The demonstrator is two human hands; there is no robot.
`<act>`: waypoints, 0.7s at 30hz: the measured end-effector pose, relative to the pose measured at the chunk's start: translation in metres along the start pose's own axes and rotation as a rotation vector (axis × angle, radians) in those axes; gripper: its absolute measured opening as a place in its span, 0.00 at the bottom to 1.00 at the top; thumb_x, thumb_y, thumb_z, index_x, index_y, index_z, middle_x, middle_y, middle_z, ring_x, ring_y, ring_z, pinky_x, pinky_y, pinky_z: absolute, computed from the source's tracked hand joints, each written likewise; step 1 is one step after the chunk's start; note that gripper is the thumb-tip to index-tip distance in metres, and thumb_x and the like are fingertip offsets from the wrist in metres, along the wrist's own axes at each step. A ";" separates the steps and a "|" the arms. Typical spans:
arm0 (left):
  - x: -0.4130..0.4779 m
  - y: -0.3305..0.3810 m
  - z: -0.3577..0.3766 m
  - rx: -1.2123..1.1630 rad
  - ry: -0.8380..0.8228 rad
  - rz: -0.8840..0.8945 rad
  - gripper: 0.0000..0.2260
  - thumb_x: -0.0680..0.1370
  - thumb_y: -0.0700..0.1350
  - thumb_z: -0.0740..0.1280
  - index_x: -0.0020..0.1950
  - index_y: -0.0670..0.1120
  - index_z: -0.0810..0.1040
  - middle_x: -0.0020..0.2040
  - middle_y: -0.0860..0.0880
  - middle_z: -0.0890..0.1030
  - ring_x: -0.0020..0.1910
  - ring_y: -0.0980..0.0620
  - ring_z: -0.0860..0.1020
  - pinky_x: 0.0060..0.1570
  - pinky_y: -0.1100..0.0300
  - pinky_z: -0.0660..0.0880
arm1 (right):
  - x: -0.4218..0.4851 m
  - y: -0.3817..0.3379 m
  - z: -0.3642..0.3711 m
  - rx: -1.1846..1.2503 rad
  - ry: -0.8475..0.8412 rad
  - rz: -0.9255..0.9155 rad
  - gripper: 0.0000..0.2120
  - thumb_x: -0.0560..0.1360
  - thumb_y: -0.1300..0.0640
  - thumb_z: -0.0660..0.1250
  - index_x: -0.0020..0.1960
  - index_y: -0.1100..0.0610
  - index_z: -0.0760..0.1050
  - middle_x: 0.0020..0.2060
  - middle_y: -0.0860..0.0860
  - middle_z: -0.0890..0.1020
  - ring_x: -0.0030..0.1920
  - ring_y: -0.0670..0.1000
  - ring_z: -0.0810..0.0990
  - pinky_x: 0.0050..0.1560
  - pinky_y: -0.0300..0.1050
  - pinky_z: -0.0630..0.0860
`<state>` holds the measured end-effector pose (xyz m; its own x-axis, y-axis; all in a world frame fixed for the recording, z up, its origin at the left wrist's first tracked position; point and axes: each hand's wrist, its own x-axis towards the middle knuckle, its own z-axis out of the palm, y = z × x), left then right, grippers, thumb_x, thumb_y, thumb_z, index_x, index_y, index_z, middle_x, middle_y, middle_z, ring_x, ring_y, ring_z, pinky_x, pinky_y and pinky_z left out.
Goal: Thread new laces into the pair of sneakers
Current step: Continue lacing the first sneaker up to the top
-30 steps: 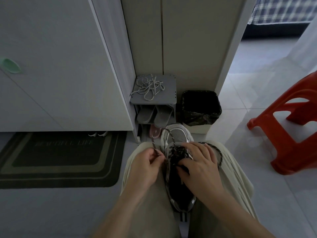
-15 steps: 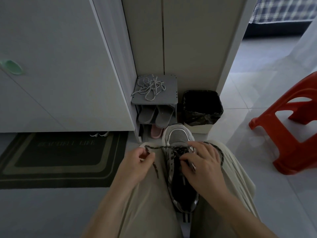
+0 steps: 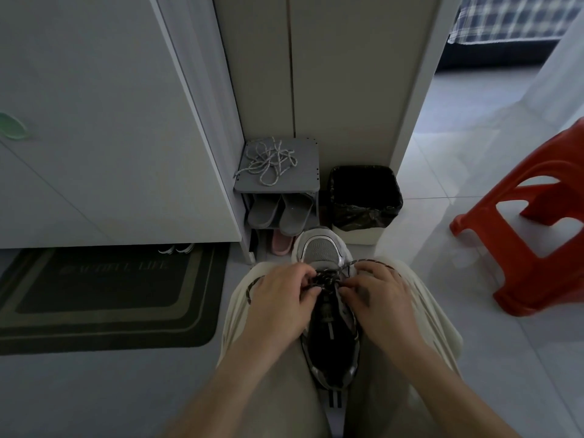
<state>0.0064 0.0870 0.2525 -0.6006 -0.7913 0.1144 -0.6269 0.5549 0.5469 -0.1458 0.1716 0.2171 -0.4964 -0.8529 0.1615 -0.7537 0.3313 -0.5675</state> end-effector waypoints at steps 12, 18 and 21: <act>-0.013 -0.010 0.003 -0.011 -0.021 -0.013 0.10 0.74 0.57 0.66 0.54 0.56 0.76 0.43 0.60 0.78 0.45 0.60 0.77 0.49 0.58 0.76 | 0.013 -0.013 -0.011 -0.127 -0.018 -0.163 0.03 0.78 0.54 0.59 0.47 0.52 0.70 0.37 0.46 0.79 0.41 0.51 0.78 0.51 0.44 0.65; -0.019 -0.006 0.000 -0.087 -0.048 -0.085 0.09 0.74 0.58 0.67 0.49 0.56 0.75 0.45 0.61 0.77 0.45 0.65 0.75 0.43 0.73 0.71 | 0.020 -0.009 -0.019 0.020 -0.044 -0.068 0.06 0.78 0.51 0.62 0.47 0.52 0.76 0.35 0.46 0.81 0.37 0.52 0.79 0.43 0.47 0.71; -0.019 -0.007 0.001 -0.125 -0.084 -0.121 0.10 0.72 0.59 0.69 0.48 0.57 0.74 0.45 0.61 0.75 0.45 0.65 0.74 0.43 0.72 0.71 | 0.017 -0.004 -0.024 0.022 -0.132 -0.059 0.08 0.74 0.45 0.65 0.45 0.48 0.77 0.38 0.43 0.80 0.40 0.44 0.77 0.44 0.43 0.74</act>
<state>0.0223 0.0986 0.2459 -0.5674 -0.8231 -0.0255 -0.6337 0.4167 0.6517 -0.1610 0.1656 0.2415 -0.3896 -0.9168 0.0879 -0.7693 0.2715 -0.5783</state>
